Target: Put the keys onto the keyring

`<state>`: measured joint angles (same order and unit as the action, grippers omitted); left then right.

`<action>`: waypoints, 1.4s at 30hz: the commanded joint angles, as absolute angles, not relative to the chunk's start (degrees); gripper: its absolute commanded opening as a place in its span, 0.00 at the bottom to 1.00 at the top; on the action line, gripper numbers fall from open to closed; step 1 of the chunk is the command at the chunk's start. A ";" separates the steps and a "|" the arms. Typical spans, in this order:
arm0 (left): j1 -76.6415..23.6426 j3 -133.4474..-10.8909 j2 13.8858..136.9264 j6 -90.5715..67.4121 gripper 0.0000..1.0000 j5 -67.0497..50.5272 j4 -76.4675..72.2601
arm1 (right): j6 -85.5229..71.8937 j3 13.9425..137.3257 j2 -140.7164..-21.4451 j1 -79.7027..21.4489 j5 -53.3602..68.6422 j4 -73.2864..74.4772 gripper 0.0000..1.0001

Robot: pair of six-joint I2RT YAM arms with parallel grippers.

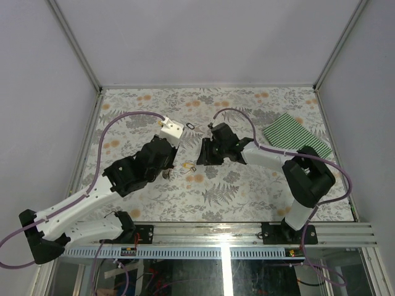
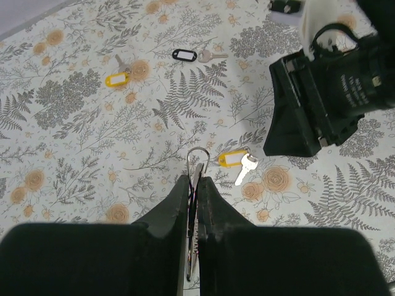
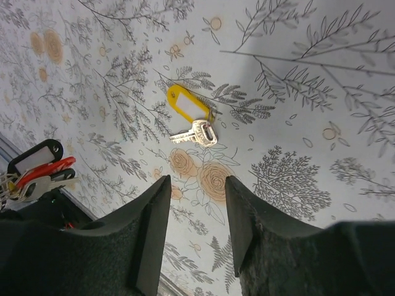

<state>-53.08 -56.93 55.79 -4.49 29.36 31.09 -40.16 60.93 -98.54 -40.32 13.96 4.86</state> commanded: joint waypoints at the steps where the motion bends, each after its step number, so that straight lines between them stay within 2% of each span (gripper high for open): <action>1: -52.83 -60.53 56.76 -4.82 0.00 28.42 31.80 | -47.45 58.59 -101.03 -41.81 10.81 -4.01 0.46; 9: -52.84 -63.60 60.16 -7.06 0.00 25.11 35.88 | -49.79 58.08 -103.58 -42.27 9.39 -7.64 0.43; 16: -52.93 -63.36 62.21 -13.26 0.00 33.65 36.87 | -50.33 57.66 -104.70 -42.34 9.78 -9.11 0.43; 26: -51.19 -61.11 60.96 -9.66 0.00 25.87 33.28 | -50.04 58.62 -107.24 -42.84 10.60 -9.15 0.41; 35: -51.09 -59.52 59.53 -7.51 0.00 25.30 31.65 | -50.67 59.26 -109.32 -42.89 12.02 -10.97 0.37; 42: -50.35 -64.23 62.74 -11.24 0.00 28.70 37.43 | -50.56 60.12 -110.62 -42.93 12.10 -11.16 0.34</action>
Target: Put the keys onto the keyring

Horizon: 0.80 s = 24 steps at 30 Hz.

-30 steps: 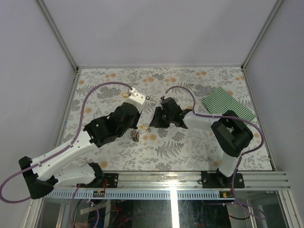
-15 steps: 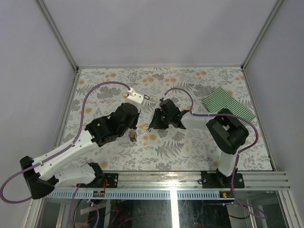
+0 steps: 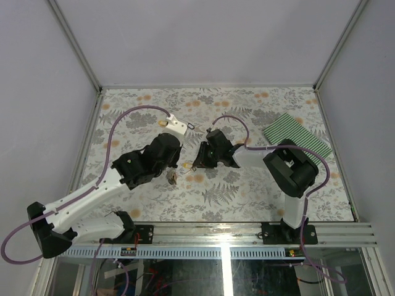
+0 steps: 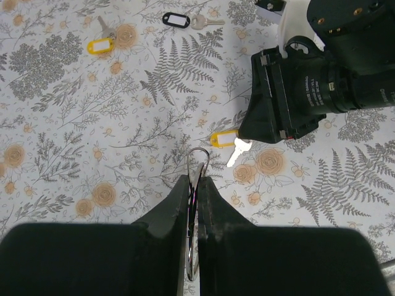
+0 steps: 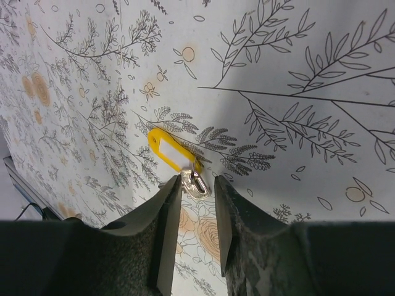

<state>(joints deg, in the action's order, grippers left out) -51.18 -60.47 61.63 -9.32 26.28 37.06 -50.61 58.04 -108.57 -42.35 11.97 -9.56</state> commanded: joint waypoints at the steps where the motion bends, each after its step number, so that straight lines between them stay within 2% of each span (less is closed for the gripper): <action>1: -50.11 -64.65 63.04 -11.47 0.00 28.77 37.79 | -50.61 60.16 -110.78 -42.96 12.12 -11.23 0.33; 16: -48.72 -65.85 63.94 -11.69 0.00 28.63 39.04 | -50.80 60.04 -111.48 -42.90 13.31 -13.54 0.15; 24: -48.74 -65.54 62.58 -11.47 0.00 28.75 38.28 | -48.19 58.86 -109.58 -42.91 13.09 -15.95 0.01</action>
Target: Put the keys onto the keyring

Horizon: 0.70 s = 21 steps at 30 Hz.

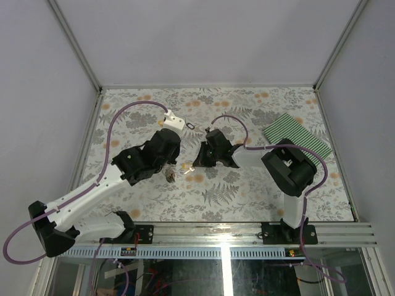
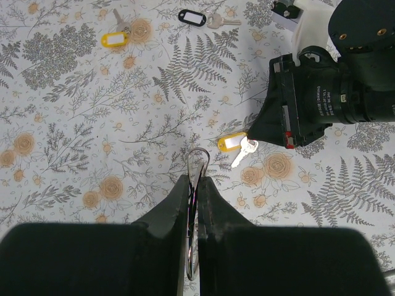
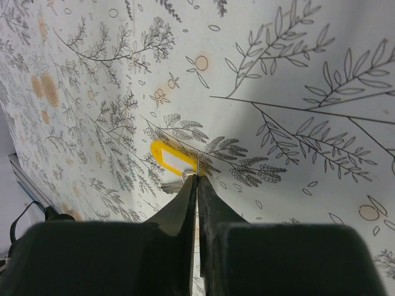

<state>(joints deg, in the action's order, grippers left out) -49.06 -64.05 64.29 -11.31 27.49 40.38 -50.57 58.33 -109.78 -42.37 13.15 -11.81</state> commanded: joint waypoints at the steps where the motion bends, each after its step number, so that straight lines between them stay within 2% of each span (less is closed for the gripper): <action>1: -48.68 -65.46 62.27 -11.45 0.00 28.74 38.05 | -47.34 58.72 -109.10 -42.93 12.97 -15.99 0.00; 12: -48.70 -61.56 55.41 -8.00 0.00 23.70 32.01 | -32.76 54.00 -98.40 -42.91 13.47 -19.29 0.00; 21: -48.74 -60.16 51.94 -4.31 0.00 18.98 26.92 | -15.38 46.11 -79.71 -42.94 12.98 -18.29 0.00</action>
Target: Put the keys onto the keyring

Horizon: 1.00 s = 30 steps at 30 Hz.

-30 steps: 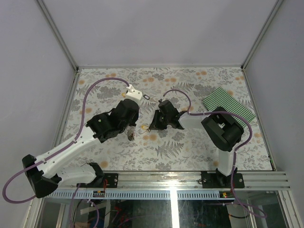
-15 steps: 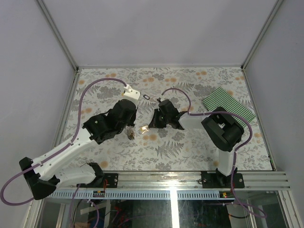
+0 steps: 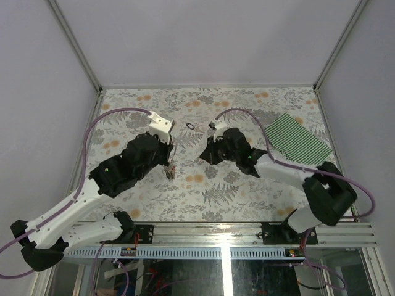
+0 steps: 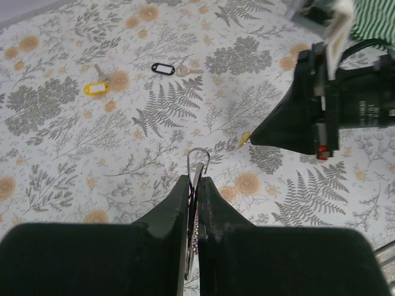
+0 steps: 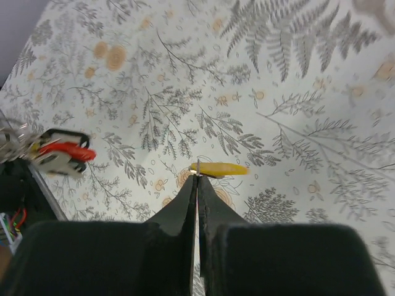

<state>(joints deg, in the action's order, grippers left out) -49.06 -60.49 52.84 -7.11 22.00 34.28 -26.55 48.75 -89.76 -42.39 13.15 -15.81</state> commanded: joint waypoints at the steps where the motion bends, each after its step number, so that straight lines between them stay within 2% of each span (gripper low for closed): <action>1: -48.75 -60.20 51.94 -4.04 0.00 18.24 26.37 | -14.13 45.29 -77.79 -42.90 12.82 -17.90 0.00; 14: -48.96 -66.14 58.66 -5.00 0.00 11.02 25.16 | 9.18 37.89 -49.52 -42.94 12.40 -11.32 0.00; 18: -53.75 -66.74 60.38 -3.82 0.00 13.48 23.71 | 17.84 37.93 -43.13 -42.94 14.78 -7.82 0.00; 25: -63.21 -67.63 63.08 -1.85 0.00 22.00 19.87 | 25.58 40.75 -36.73 -42.97 18.52 -1.77 0.00; 30: -66.77 -68.42 63.73 -0.18 0.00 23.51 16.82 | 28.12 44.14 -37.14 -42.93 22.32 1.89 0.00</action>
